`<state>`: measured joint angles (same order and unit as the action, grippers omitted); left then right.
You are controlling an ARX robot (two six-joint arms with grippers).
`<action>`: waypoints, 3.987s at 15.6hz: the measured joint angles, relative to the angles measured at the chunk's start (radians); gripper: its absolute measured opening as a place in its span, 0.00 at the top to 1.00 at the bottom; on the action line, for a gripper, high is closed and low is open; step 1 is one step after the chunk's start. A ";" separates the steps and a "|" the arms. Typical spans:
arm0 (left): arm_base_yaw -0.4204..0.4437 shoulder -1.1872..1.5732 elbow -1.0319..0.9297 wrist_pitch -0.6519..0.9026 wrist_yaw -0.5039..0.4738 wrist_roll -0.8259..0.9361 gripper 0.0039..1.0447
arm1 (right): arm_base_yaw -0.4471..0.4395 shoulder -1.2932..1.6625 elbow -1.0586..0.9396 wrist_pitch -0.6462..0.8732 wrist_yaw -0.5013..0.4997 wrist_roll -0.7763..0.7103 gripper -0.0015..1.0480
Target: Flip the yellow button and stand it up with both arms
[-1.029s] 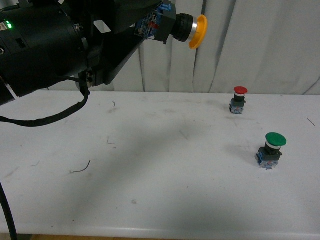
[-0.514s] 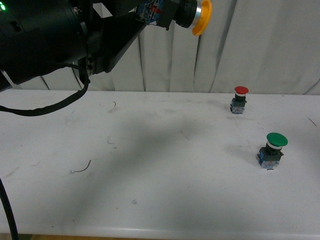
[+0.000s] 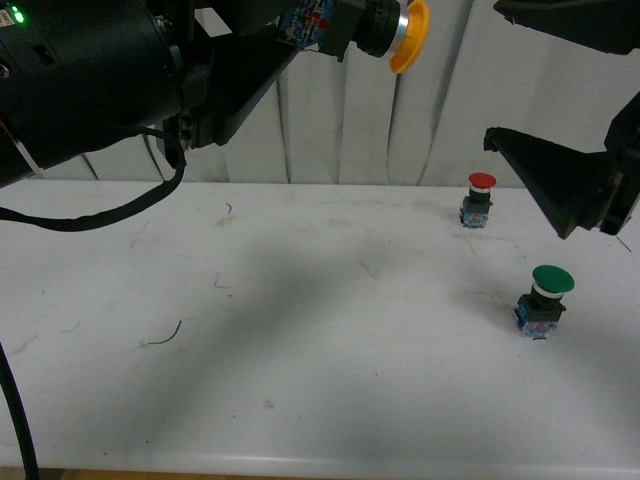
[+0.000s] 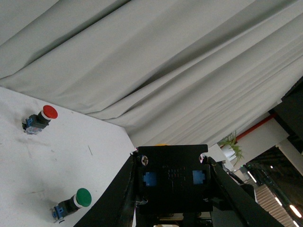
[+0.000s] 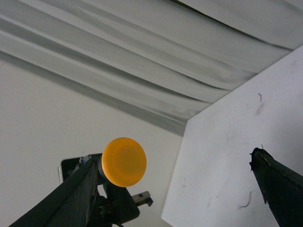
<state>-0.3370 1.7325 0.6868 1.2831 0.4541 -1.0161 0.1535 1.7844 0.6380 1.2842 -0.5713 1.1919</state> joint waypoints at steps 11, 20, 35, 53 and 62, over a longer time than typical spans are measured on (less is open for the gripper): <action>0.003 0.011 0.000 0.000 0.011 -0.005 0.66 | 0.159 0.089 0.181 0.003 0.085 0.229 0.06; 0.005 0.011 -0.003 0.000 0.018 -0.005 0.66 | 0.219 0.145 0.215 0.001 0.100 0.221 0.06; 0.010 0.005 -0.027 0.000 0.023 -0.049 0.46 | 0.200 0.142 0.217 0.003 0.103 0.230 0.68; 0.334 -1.236 -0.413 -1.033 -0.439 0.948 0.33 | 0.108 0.137 0.219 -0.001 0.092 0.195 0.68; 0.338 -1.429 -0.605 -1.060 -0.455 1.001 0.99 | 0.108 0.111 0.219 -0.001 0.093 0.159 0.68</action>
<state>0.0006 0.3038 0.0818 0.2234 -0.0006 -0.0154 0.2619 1.8957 0.8574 1.2835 -0.4786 1.3510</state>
